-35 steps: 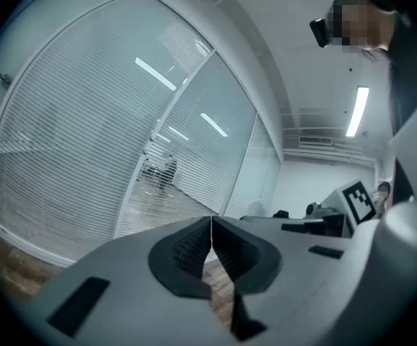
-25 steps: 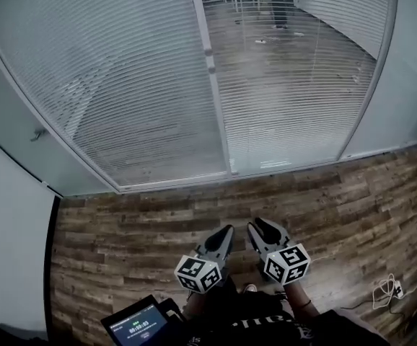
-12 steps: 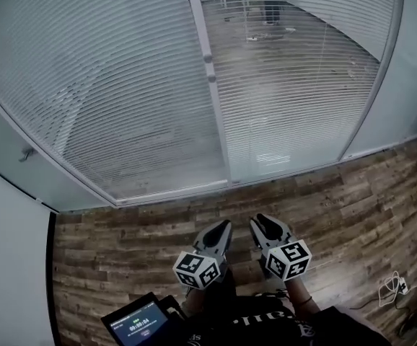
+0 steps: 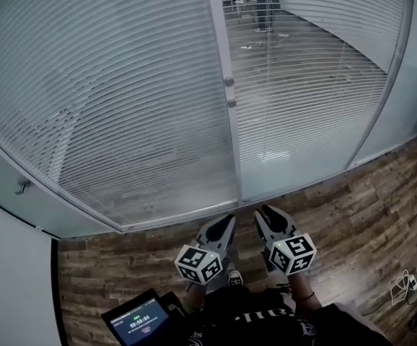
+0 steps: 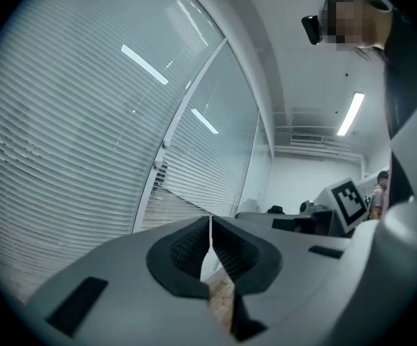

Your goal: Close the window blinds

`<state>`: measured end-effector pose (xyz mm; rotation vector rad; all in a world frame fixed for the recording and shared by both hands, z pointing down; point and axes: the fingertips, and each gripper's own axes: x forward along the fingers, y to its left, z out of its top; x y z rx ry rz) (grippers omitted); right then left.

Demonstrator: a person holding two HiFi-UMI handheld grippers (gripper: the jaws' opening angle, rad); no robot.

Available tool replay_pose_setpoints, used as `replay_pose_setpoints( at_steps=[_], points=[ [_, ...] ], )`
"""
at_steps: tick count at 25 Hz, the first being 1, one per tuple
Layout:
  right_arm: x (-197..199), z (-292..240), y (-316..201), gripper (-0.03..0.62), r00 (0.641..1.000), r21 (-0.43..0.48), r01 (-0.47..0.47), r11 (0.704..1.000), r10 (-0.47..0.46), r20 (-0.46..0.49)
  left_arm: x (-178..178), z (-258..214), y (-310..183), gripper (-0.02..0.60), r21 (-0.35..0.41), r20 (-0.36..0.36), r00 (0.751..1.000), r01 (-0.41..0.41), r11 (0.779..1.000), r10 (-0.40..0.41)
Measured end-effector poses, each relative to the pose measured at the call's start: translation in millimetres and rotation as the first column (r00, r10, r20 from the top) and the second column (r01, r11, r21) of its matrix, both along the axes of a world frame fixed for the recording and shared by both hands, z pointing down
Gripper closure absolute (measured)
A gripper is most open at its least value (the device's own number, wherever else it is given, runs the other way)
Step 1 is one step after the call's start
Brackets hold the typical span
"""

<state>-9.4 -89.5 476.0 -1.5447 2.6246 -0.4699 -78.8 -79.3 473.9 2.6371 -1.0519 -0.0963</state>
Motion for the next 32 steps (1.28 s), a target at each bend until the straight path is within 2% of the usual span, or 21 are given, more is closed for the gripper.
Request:
replay_pose_setpoints(
  at_steps=[5,9,13,18,23,27,32],
  points=[
    [-8.4,3.9,-21.5,0.484,0.999,-0.012,-0.033,0.999,0.032,-0.044,-20.4,9.4,-34.6,0.575,-0.03,-0.027,1.0,0.0,1.0,-0.001],
    [-1.9,9.8,-38.8,0.484,0.994,-0.032,-0.061,0.998,0.058,-0.09,-18.7,19.1,-49.6,0.575,-0.059,-0.044,0.999,-0.018,0.998,0.016],
    [-2.0,2.8,-72.8,0.484,0.989,-0.007,-0.062,0.998,0.06,-0.136,-20.7,24.8,-67.4,0.575,-0.082,-0.044,0.999,-0.021,0.996,0.017],
    [-0.3,-9.7,-132.4,0.484,0.977,0.046,-0.019,0.999,0.028,-0.212,-23.3,31.5,-99.5,0.575,-0.096,-0.04,0.999,0.026,0.995,-0.03],
    [-1.2,-31.1,-199.9,0.482,0.962,0.103,0.035,0.994,-0.006,-0.273,-26.0,20.4,-155.1,0.575,-0.073,-0.049,0.995,0.087,0.994,-0.091],
    [3.7,-41.1,-251.6,0.482,0.949,0.131,0.081,0.988,-0.036,-0.313,-11.5,12.7,-201.7,0.575,-0.056,-0.053,0.992,0.111,0.992,-0.114],
    [6.4,-52.6,-307.5,0.481,0.898,0.187,0.135,0.973,-0.041,-0.439,12.3,7.7,-243.3,0.575,-0.051,-0.04,0.991,0.128,0.99,-0.131]
  ],
)
